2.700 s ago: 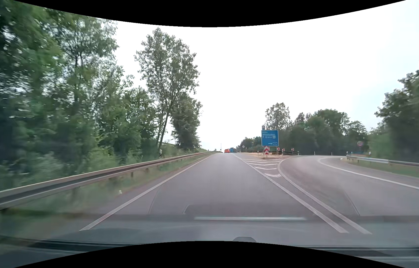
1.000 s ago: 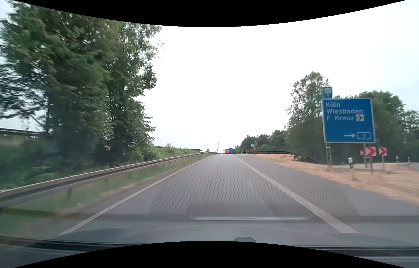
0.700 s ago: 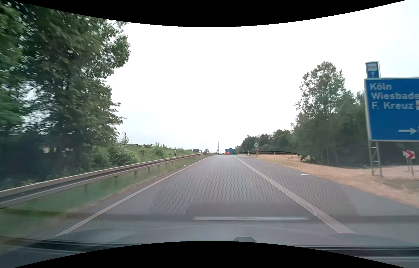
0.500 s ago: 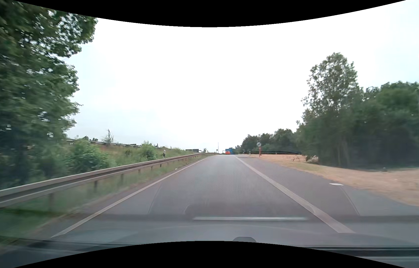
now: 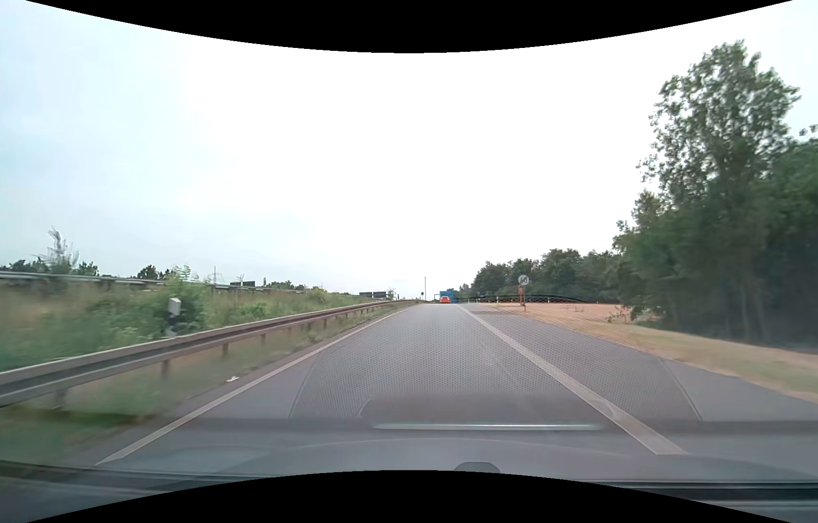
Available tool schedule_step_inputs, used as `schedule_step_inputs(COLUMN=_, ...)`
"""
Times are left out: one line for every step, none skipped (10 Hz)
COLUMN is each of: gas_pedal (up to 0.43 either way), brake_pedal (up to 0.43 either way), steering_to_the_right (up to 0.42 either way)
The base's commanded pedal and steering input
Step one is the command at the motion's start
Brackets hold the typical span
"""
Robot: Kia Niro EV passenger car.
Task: Follow the waypoints while adhering to traffic rules and regulations
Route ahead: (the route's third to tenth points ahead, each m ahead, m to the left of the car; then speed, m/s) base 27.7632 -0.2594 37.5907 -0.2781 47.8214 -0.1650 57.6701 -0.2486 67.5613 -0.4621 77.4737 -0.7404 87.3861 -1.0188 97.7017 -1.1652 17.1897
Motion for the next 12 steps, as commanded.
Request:
schedule_step_inputs(gas_pedal=0.11, brake_pedal=0.0, steering_to_the_right=-0.006)
schedule_step_inputs(gas_pedal=0.11, brake_pedal=0.0, steering_to_the_right=-0.006)
schedule_step_inputs(gas_pedal=0.11, brake_pedal=0.0, steering_to_the_right=-0.006)
schedule_step_inputs(gas_pedal=0.11, brake_pedal=0.0, steering_to_the_right=-0.005)
schedule_step_inputs(gas_pedal=0.11, brake_pedal=0.0, steering_to_the_right=-0.005)
schedule_step_inputs(gas_pedal=0.11, brake_pedal=0.0, steering_to_the_right=-0.005)
schedule_step_inputs(gas_pedal=0.11, brake_pedal=0.0, steering_to_the_right=-0.005)
schedule_step_inputs(gas_pedal=0.11, brake_pedal=0.0, steering_to_the_right=-0.005)
schedule_step_inputs(gas_pedal=0.11, brake_pedal=0.0, steering_to_the_right=-0.004)
schedule_step_inputs(gas_pedal=0.11, brake_pedal=0.0, steering_to_the_right=-0.005)
schedule_step_inputs(gas_pedal=0.11, brake_pedal=0.0, steering_to_the_right=-0.005)
schedule_step_inputs(gas_pedal=0.11, brake_pedal=0.0, steering_to_the_right=-0.005)
